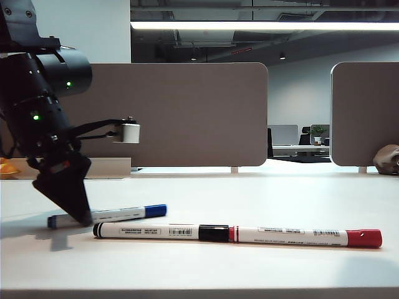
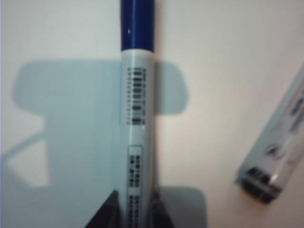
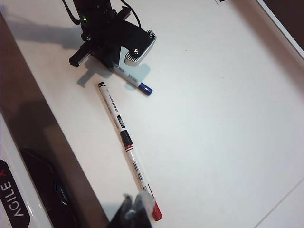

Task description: Pick up the markers one by one and line them up horizontally in a straight line on the table.

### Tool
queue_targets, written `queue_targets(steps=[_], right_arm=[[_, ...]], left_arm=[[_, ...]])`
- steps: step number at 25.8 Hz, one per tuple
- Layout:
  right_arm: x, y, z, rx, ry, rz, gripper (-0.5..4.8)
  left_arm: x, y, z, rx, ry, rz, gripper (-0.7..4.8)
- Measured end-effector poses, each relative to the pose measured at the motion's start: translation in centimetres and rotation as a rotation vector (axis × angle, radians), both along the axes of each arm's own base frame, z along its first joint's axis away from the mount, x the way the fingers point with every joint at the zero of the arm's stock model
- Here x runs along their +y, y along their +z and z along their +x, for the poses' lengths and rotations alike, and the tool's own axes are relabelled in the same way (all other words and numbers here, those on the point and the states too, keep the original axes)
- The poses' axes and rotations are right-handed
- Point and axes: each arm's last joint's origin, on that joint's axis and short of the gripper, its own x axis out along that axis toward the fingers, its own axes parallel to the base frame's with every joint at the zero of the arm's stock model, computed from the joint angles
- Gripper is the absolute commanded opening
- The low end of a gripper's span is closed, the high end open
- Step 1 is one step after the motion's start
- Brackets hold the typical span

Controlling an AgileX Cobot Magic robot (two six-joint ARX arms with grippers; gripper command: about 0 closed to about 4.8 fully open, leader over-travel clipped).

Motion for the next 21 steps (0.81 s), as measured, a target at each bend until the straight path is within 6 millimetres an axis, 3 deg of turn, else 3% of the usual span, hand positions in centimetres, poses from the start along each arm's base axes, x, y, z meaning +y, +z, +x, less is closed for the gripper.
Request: queue_targets(steps=[3,11,21], right_arm=[[0.0,0.0,0.0,0.000,0.000,0.000,-0.01],[0.0,0.0,0.0,0.000,0.000,0.000,-0.01],[0.0,0.0,0.0,0.003,0.003,0.001,-0.01]], left_arm=[[0.2,0.2,0.0,-0.023,-0.018,0.060,0.18],[0.8,0.7,-0.7,-0.043,-0.041,0.168,0.13],[3.3,2.5,-1.5,-0.054,-0.012,0.209,-0.06]])
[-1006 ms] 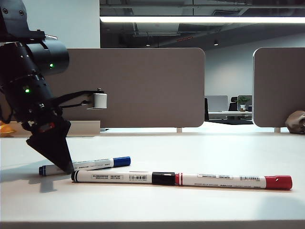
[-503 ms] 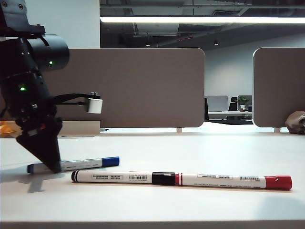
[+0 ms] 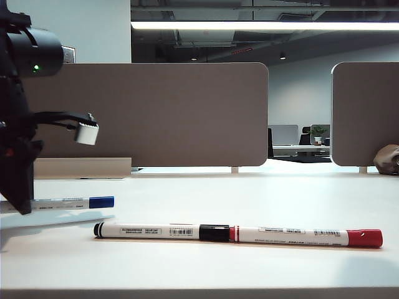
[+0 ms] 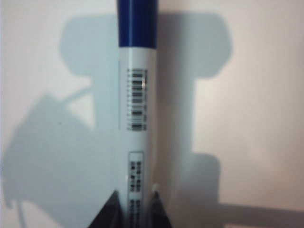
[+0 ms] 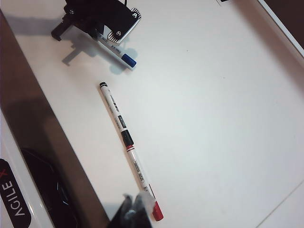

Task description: Pick up the markers one by one and line them up horizontally in a straight line on the table.

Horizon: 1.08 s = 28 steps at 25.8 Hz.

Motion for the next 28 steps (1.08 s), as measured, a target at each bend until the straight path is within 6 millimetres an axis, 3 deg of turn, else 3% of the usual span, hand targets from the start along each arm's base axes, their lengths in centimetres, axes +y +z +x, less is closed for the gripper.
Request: queue_targets(steps=[28], right_arm=[[0.0,-0.1,-0.1,0.011,0.013,-0.007,-0.01]], left_arm=[[0.6,-0.1,-1.5,0.104,-0.329,0.166,0.26]])
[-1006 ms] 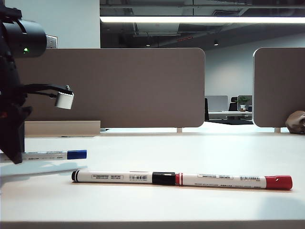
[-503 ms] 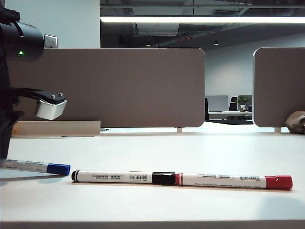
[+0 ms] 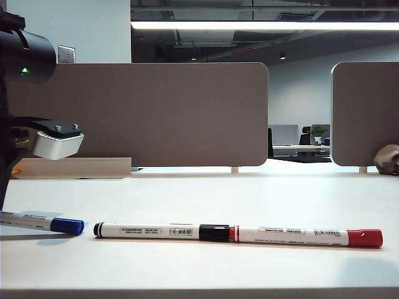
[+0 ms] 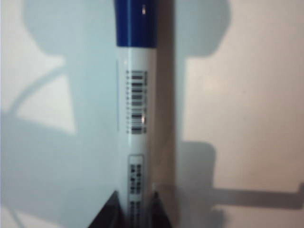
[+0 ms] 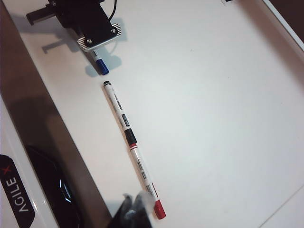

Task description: Pick up the markers one by one and line them up horizontally in a straight line on the table.

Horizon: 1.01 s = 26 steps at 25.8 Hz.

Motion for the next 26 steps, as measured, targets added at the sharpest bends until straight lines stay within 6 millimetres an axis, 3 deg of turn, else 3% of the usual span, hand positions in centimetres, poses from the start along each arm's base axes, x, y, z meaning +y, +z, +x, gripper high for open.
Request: queue_targets(steps=[13,17,26], right_arm=[[-1.3,0.1,-0.7,0.000,0.000,0.001,-0.01],[-1.8,0.3,-0.9,-0.008,0.000,0.015,-0.01],[-2.3,0.4,-1.2,-0.011,0.000,0.022,-0.01]], left_arm=[[-0.3,-0.6,0.2,0.031,-0.053,-0.055,0.28],[-0.3,-0.6,0.4,0.013,-0.053,-0.061,0.70],[-0.3,-0.6,0.4,0.013,-0.054,-0.062,0.91]])
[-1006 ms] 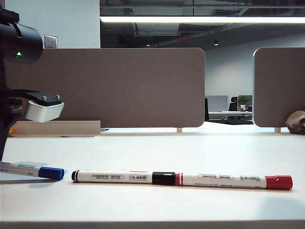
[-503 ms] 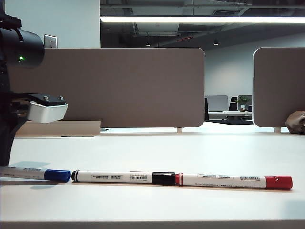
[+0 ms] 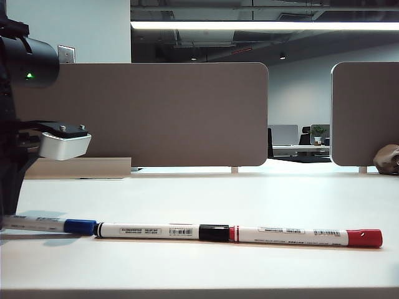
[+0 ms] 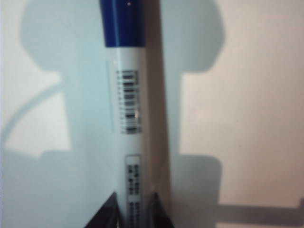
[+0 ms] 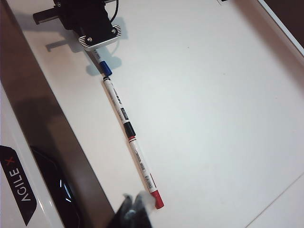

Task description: Pick up the markers one by one and line them up horizontally in a straight line on the table.

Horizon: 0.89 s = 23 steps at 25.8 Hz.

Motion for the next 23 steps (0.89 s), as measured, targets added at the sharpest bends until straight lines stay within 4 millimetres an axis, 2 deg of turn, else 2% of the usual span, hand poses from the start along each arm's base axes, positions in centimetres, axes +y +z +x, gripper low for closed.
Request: queue_targets(steps=[3,23], right_arm=[[-0.06,-0.01,-0.03,0.000,0.000,-0.002,-0.01],[-0.29,-0.19,-0.15,0.021,-0.009,-0.017,-0.01]], left_arm=[[-0.04,0.00,-0.01,0.004,-0.002,-0.013,1.31],[-0.06,0.00,-0.02,0.004,-0.025,-0.017,1.29]])
